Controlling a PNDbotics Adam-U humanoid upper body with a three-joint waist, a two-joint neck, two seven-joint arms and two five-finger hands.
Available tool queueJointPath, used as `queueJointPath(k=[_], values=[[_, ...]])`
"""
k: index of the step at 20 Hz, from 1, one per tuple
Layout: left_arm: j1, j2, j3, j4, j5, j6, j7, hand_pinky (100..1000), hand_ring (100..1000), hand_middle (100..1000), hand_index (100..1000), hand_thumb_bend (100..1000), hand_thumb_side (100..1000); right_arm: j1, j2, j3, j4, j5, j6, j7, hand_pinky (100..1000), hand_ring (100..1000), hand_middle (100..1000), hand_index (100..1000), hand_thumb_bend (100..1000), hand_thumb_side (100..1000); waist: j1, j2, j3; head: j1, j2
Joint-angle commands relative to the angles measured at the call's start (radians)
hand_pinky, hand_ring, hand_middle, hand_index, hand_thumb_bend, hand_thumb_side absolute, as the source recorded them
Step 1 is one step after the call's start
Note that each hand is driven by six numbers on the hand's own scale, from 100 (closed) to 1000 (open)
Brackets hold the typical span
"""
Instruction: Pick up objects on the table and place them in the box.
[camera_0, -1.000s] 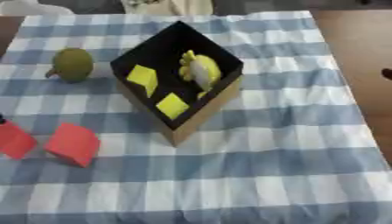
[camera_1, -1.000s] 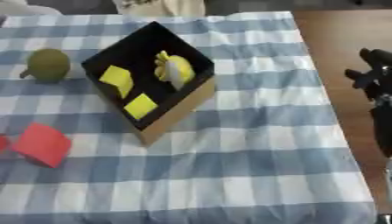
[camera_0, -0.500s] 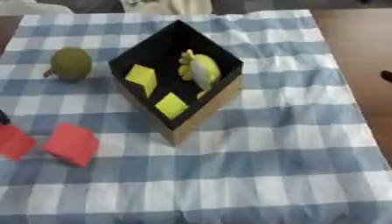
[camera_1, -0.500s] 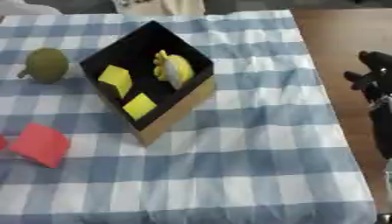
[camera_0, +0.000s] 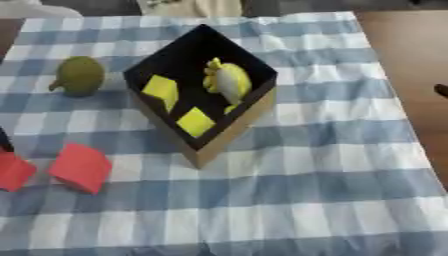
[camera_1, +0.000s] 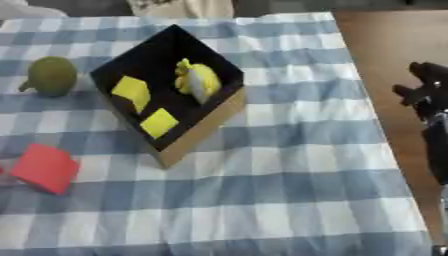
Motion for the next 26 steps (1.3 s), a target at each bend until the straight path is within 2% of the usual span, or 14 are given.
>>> queueJointPath(k=[1, 3, 5, 10, 16, 22, 26], values=[[-0.013, 0.023, 0.014, -0.011, -0.006, 0.003, 0.014, 846, 785, 726, 799, 586, 100, -0.004, -0.012, -0.005, -0.020, 0.007, 0.002, 0.000, 859, 1000, 461, 823, 100, 604, 0.012, 0.001, -0.001, -0.001, -0.009], [-0.010, 0.027, 0.031, -0.032, -0.021, 0.011, 0.039, 855, 805, 752, 832, 648, 100, -0.003, -0.011, -0.005, -0.020, 0.008, 0.001, 0.001, 859, 1000, 460, 823, 100, 604, 0.012, 0.001, 0.001, -0.004, -0.011], [-0.004, 0.034, 0.051, -0.057, -0.037, 0.021, 0.070, 859, 815, 765, 847, 665, 100, -0.002, -0.011, -0.004, -0.020, 0.010, 0.002, 0.002, 859, 1000, 460, 822, 100, 605, 0.012, 0.002, 0.002, -0.007, -0.013], [0.001, 0.045, 0.078, -0.088, -0.059, 0.047, 0.105, 861, 826, 781, 861, 658, 100, -0.003, -0.010, -0.003, -0.020, 0.011, 0.009, 0.005, 859, 1000, 459, 822, 100, 606, 0.015, 0.001, 0.005, -0.011, -0.014], [-0.049, 0.025, 0.043, -0.015, -0.069, 0.035, 0.020, 884, 868, 840, 912, 692, 100, -0.005, -0.009, 0.001, -0.020, 0.009, 0.018, 0.012, 860, 1000, 459, 823, 100, 606, 0.016, 0.000, -0.001, -0.006, -0.014], [-0.080, 0.008, 0.021, 0.040, -0.039, 0.009, -0.095, 902, 881, 854, 906, 693, 100, -0.007, 0.000, 0.003, -0.020, 0.014, 0.033, 0.014, 861, 1000, 456, 823, 100, 610, 0.017, 0.003, -0.005, -0.007, -0.017], [-0.095, 0.003, 0.020, 0.035, -0.031, 0.003, -0.094, 906, 886, 860, 914, 690, 100, -0.009, 0.000, 0.004, -0.020, 0.015, 0.037, 0.014, 861, 1000, 456, 823, 100, 610, 0.018, 0.005, -0.005, -0.008, -0.020]])
